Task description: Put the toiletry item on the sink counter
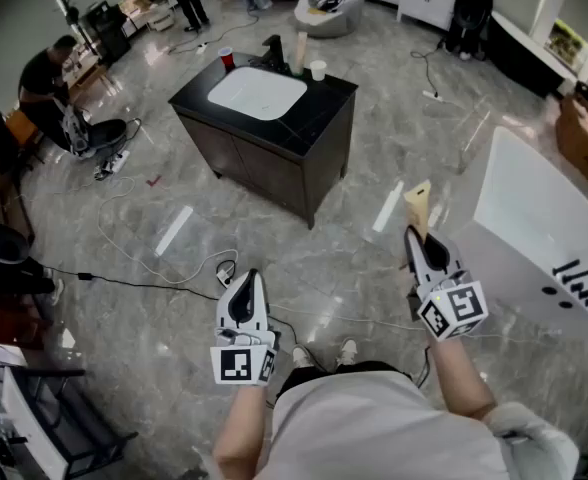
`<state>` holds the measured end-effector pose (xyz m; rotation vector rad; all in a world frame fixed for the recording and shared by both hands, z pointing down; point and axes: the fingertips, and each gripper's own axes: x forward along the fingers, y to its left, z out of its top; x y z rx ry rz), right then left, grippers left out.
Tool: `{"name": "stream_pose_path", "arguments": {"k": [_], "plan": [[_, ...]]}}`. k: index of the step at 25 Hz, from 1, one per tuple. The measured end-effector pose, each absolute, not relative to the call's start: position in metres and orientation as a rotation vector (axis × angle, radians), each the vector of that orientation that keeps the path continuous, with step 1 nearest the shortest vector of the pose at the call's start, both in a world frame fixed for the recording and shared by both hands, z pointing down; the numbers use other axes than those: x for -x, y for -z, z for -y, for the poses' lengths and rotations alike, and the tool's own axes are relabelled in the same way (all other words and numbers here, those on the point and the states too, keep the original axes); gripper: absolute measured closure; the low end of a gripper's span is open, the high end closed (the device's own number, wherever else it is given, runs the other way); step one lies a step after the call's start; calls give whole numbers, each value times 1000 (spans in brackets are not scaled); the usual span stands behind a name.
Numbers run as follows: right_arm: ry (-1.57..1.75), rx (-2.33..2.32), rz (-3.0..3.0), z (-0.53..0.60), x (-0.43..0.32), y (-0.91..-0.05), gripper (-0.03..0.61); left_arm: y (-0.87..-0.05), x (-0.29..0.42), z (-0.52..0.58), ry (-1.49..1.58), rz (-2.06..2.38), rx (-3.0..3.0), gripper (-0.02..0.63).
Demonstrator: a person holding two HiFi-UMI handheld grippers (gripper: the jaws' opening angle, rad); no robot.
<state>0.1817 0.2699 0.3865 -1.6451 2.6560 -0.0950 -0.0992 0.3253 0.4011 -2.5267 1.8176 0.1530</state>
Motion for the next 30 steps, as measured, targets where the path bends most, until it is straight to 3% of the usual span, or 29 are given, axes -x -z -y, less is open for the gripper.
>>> {"name": "stream_pose_path", "arguments": {"k": [30], "plan": [[97,1649,-2636,-284,-197,-387,525,-400,86,-333,-178,-1809,2531,612]]}}
